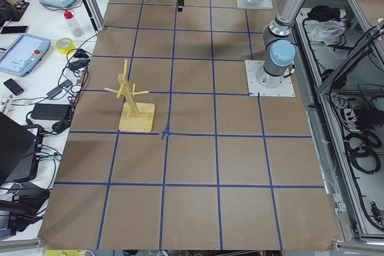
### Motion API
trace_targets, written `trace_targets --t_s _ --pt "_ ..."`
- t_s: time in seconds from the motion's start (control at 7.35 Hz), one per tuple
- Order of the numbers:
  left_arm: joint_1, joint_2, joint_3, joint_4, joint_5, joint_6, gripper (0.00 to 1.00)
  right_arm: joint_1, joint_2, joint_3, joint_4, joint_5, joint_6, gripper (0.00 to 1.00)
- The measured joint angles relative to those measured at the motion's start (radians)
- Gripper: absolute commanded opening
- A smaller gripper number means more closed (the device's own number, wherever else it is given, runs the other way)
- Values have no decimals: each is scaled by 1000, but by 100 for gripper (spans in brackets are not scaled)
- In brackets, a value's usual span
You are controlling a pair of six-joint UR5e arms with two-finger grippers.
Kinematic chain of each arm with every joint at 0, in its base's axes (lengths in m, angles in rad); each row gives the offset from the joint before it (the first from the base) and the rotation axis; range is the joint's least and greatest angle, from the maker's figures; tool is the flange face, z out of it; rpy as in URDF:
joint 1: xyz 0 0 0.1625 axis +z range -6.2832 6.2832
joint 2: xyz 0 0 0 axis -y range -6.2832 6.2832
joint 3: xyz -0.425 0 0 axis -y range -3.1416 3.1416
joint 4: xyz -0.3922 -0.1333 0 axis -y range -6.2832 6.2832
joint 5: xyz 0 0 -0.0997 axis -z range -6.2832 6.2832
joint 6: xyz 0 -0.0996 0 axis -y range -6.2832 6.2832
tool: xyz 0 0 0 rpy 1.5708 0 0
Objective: Flip cup
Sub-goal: 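Lower the right gripper onto the white cup and grasp its rim, then lift the white cup with the right gripper and carry it toward the table center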
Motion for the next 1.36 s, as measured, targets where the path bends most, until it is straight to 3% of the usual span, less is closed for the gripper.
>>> trace_targets --t_s 0.95,1.36 --pt "0 0 1 0 0 0 100 -2 26 -7 -5 -5 -165 99" --pt "0 1 1 0 0 0 100 -3 28 -13 7 -10 -188 55"
